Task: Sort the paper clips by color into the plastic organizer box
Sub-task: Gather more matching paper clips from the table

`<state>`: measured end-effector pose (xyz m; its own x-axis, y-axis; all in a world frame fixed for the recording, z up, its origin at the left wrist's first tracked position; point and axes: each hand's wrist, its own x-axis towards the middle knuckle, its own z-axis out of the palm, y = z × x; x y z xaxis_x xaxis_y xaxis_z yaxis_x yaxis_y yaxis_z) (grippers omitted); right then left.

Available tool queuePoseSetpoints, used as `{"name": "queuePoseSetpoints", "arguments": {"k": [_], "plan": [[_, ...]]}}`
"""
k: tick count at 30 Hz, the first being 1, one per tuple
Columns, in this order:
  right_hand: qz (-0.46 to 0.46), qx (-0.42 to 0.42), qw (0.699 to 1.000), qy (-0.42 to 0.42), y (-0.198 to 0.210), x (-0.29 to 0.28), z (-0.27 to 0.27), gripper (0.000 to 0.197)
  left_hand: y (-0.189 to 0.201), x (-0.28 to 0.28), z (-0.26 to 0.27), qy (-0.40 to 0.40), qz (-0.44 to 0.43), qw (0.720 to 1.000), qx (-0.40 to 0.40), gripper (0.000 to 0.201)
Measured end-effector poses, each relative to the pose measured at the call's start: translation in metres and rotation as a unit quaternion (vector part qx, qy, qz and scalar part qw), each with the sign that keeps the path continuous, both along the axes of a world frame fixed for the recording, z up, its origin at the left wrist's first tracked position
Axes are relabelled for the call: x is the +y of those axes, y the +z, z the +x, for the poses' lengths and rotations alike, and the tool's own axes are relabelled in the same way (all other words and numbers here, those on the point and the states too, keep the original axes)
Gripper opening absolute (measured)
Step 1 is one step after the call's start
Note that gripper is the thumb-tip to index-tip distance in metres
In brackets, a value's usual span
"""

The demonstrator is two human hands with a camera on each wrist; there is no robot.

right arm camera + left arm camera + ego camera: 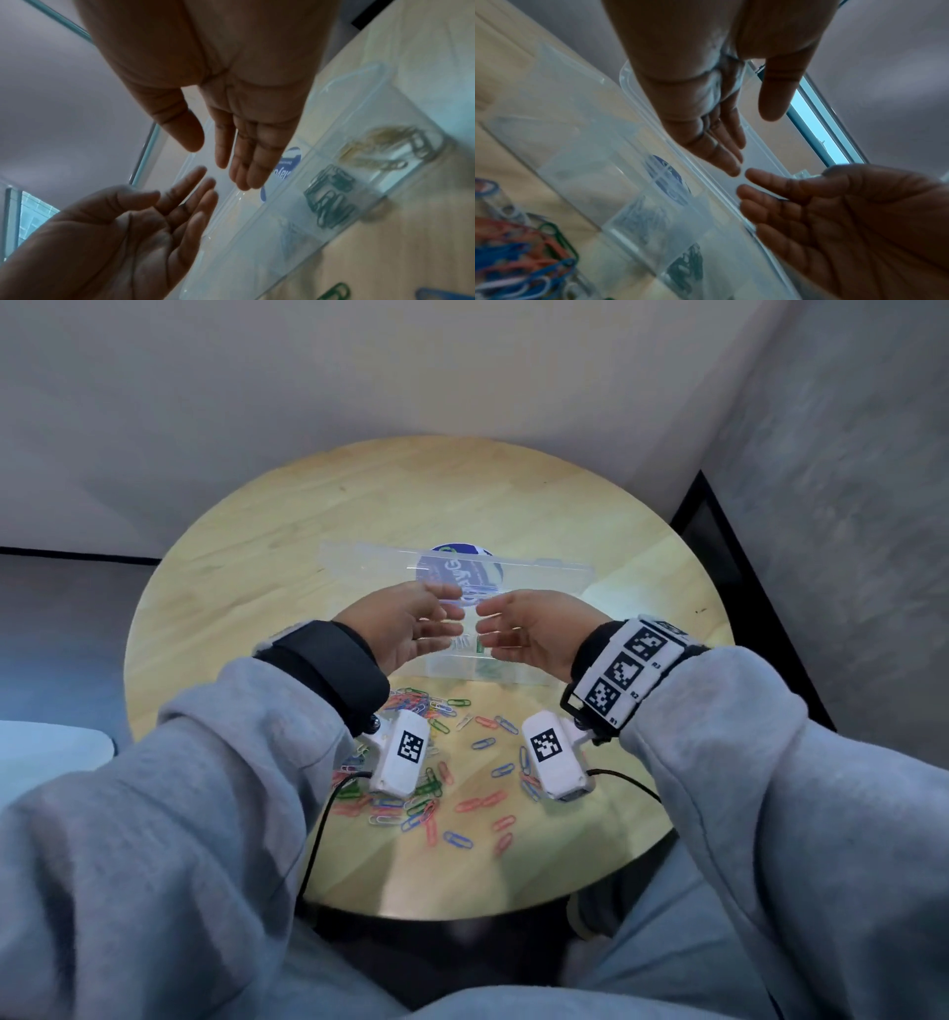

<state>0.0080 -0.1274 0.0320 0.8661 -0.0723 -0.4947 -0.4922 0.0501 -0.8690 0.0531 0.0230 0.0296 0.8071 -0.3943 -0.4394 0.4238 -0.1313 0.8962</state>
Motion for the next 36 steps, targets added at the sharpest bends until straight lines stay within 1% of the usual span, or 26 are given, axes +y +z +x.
{"name": "queuePoseSetpoints", "arguments": {"k": [2,3,5,7,8,9,10,11,12,14,16,18,22,24,26,31,34,36], "plan": [[-0.027,-0.009,1.000,0.012,0.000,-0.008,-0.009,0.023,0.000,0.001,-0.006,-0.054,0.076,0.995,-0.033,0.027],[-0.039,-0.012,0.999,0.017,-0.001,-0.012,-0.014,0.023,-0.002,0.002,-0.009,-0.085,0.115,0.988,-0.054,0.026],[-0.065,-0.009,0.997,0.028,-0.005,-0.020,-0.024,0.022,-0.007,0.004,-0.016,-0.157,0.195,0.963,-0.099,0.025],[-0.099,0.005,0.994,0.042,-0.011,-0.027,-0.034,0.022,-0.015,0.003,-0.025,-0.223,0.275,0.924,-0.142,0.019],[-0.122,0.017,0.991,0.051,-0.014,-0.031,-0.040,0.022,-0.018,0.002,-0.030,-0.253,0.317,0.899,-0.163,0.014],[-0.146,0.031,0.987,0.063,-0.019,-0.033,-0.044,0.022,-0.021,0.001,-0.034,-0.279,0.361,0.870,-0.188,0.014],[-0.175,0.045,0.981,0.076,-0.023,-0.035,-0.049,0.020,-0.025,-0.002,-0.039,-0.301,0.401,0.838,-0.213,0.019],[-0.207,0.059,0.972,0.091,-0.027,-0.037,-0.053,0.018,-0.029,-0.004,-0.044,-0.319,0.432,0.811,-0.233,0.024],[-0.245,0.074,0.961,0.108,-0.031,-0.038,-0.057,0.016,-0.032,-0.007,-0.048,-0.332,0.452,0.791,-0.244,0.028],[-0.324,0.101,0.930,0.142,-0.038,-0.036,-0.063,0.016,-0.038,-0.012,-0.054,-0.350,0.477,0.767,-0.247,0.031],[-0.407,0.123,0.889,0.172,-0.044,-0.033,-0.066,0.011,-0.043,-0.018,-0.057,-0.359,0.497,0.751,-0.247,0.032],[-0.463,0.140,0.853,0.195,-0.050,-0.029,-0.069,0.014,-0.046,-0.024,-0.059,-0.358,0.512,0.739,-0.251,0.039],[-0.506,0.145,0.822,0.217,-0.057,-0.017,-0.068,0.023,-0.052,-0.035,-0.064,-0.370,0.528,0.711,-0.281,0.056],[-0.530,0.142,0.804,0.229,-0.059,-0.012,-0.066,0.035,-0.055,-0.040,-0.066,-0.373,0.530,0.705,-0.288,0.058],[-0.546,0.146,0.789,0.242,-0.061,-0.008,-0.063,0.040,-0.057,-0.042,-0.068,-0.374,0.529,0.705,-0.287,0.057],[-0.566,0.144,0.766,0.267,-0.065,-0.001,-0.060,0.031,-0.063,-0.047,-0.069,-0.365,0.516,0.726,-0.273,0.042],[-0.574,0.145,0.758,0.275,-0.066,0.000,-0.059,0.031,-0.065,-0.050,-0.069,-0.367,0.513,0.728,-0.271,0.038],[-0.572,0.145,0.759,0.275,-0.069,-0.002,-0.059,0.032,-0.067,-0.050,-0.069,-0.369,0.509,0.730,-0.267,0.038]]}}
